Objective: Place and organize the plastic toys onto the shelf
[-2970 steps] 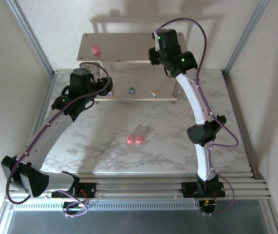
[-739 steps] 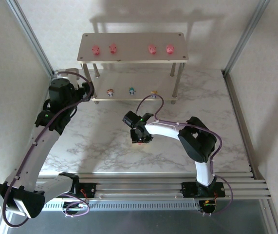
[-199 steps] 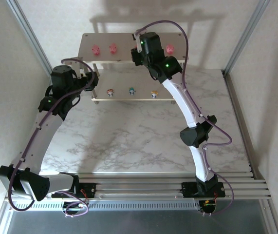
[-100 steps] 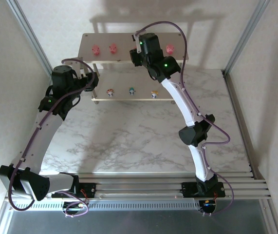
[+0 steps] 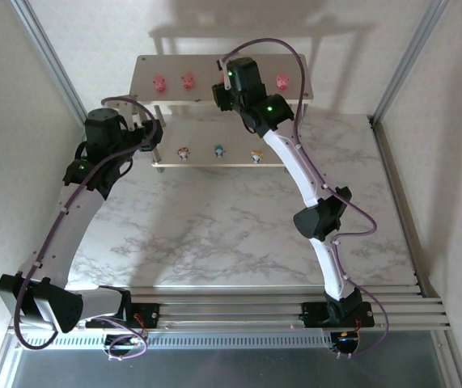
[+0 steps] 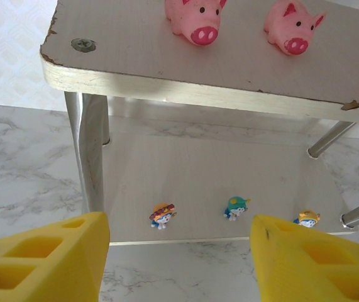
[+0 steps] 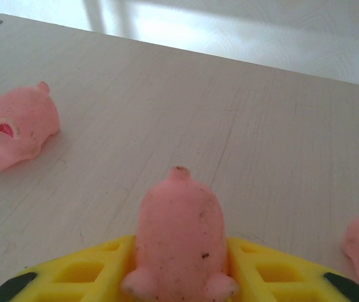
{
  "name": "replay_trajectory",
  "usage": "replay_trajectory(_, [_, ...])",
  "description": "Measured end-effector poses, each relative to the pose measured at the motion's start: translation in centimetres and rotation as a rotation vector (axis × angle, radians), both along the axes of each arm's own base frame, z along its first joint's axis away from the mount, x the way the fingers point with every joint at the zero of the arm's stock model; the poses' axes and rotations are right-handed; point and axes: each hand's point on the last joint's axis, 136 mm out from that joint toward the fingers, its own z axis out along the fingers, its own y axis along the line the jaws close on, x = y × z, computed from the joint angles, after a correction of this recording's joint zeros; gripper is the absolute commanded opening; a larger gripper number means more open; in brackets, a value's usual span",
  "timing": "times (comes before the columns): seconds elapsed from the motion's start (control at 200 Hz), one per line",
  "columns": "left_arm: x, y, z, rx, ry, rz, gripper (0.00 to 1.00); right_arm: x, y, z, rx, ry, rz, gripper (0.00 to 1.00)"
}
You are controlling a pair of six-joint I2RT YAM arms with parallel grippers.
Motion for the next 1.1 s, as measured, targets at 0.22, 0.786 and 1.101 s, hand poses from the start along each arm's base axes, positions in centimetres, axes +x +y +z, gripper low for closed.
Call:
replay_trajectory(0.22, [0.0,0.4,-0.1,0.001,0.004,0.01,0.61,0.2,0.1,0.0,0.012,0.0,-0.005,0.44])
replay_trajectory(0.786, [-0.2,0.5,0.2,0.0,-0.002,0.011,0.61,0.2,0.9,1.0,0.096,-0.007,0.012,0.85])
replay_trajectory(1.101, [-0.3,0.6,0.4,0.0,-0.006,0.014,0.61,-0.9,0.4,6.9,0.211,-0.124,0.027,0.86])
